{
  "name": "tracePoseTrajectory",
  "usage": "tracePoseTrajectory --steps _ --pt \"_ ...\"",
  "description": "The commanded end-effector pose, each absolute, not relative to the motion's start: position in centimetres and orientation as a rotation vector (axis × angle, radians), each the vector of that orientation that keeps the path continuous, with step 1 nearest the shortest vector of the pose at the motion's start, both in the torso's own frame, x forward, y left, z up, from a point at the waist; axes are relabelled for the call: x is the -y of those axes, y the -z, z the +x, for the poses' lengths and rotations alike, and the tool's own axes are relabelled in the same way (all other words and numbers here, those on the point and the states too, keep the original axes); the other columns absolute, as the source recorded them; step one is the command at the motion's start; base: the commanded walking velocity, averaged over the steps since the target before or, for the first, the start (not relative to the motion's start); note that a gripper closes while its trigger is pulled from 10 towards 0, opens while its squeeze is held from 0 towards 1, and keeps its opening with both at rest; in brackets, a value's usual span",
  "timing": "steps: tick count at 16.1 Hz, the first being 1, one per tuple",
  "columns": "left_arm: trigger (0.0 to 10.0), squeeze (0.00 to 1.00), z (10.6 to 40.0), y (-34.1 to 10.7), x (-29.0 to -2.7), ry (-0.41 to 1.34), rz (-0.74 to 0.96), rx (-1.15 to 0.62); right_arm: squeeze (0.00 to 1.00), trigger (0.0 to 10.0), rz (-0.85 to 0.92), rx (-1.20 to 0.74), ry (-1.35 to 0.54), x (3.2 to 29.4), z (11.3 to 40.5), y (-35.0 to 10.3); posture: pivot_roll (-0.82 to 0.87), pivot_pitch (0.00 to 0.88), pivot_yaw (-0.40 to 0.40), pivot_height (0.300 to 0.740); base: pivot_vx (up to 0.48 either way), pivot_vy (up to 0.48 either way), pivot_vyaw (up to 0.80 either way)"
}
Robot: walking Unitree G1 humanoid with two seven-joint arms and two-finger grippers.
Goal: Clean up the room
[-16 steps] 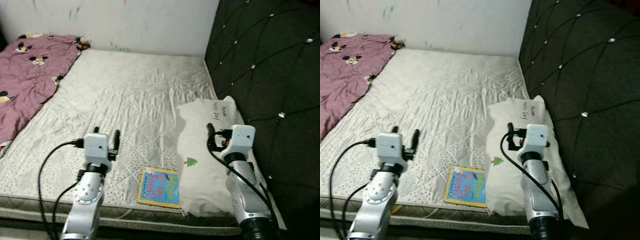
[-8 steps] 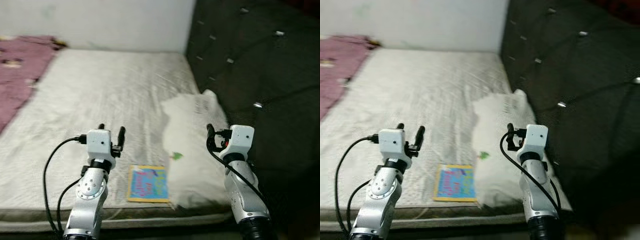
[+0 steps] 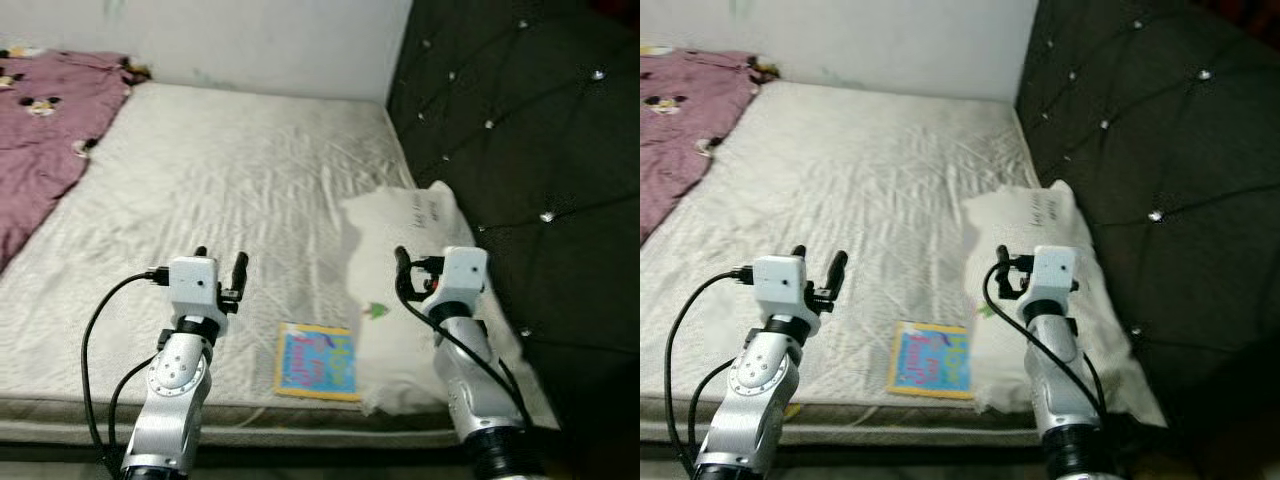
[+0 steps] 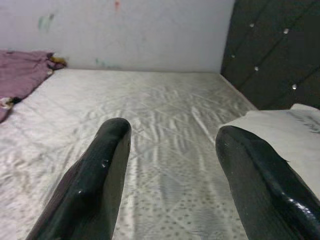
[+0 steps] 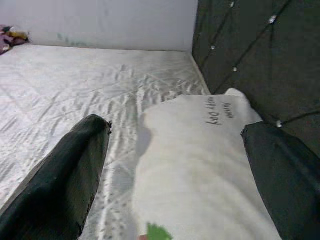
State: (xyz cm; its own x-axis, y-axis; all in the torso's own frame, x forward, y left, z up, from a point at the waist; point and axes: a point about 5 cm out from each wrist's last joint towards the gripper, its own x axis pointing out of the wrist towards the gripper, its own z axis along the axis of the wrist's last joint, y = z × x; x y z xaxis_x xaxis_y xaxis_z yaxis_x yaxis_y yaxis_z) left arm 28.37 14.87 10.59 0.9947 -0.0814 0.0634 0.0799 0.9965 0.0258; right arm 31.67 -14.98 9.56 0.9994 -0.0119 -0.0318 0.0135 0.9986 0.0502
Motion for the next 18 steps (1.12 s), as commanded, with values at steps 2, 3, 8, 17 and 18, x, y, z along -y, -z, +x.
tracePoseTrajectory --steps 2,3,8,17,18 --pt "10.0 0.0 28.41 -10.94 -14.46 0.093 0.017 0.07 0.0 10.0 0.043 -0.035 0.014 15.23 31.87 -9.61 -0.01 0.082 -0.057 0.74 0.0 0.467 -0.49" --pt "10.0 0.0 28.42 -10.95 -14.46 0.092 0.015 0.069 0.0 10.0 0.043 -0.038 0.013 15.21 31.87 -9.51 0.0 0.085 -0.061 0.74 0.0 0.469 0.0" --pt "10.0 0.0 28.44 -10.83 -14.38 0.089 0.008 0.06 0.0 10.0 0.037 -0.043 0.001 15.12 31.95 -9.46 0.0 0.084 -0.063 0.74 0.0 0.476 0.0" --pt "10.0 0.0 28.51 -10.88 -14.35 0.087 -0.004 0.058 0.0 10.0 0.027 -0.043 -0.015 14.99 32.09 -9.49 0.0 0.086 -0.074 0.74 0.0 0.48 0.0" --pt "10.0 0.0 28.52 -10.89 -14.35 0.086 -0.005 0.057 0.0 10.0 0.027 -0.043 -0.015 15.01 32.12 -9.49 0.0 0.086 -0.076 0.74 0.0 0.48 0.0"
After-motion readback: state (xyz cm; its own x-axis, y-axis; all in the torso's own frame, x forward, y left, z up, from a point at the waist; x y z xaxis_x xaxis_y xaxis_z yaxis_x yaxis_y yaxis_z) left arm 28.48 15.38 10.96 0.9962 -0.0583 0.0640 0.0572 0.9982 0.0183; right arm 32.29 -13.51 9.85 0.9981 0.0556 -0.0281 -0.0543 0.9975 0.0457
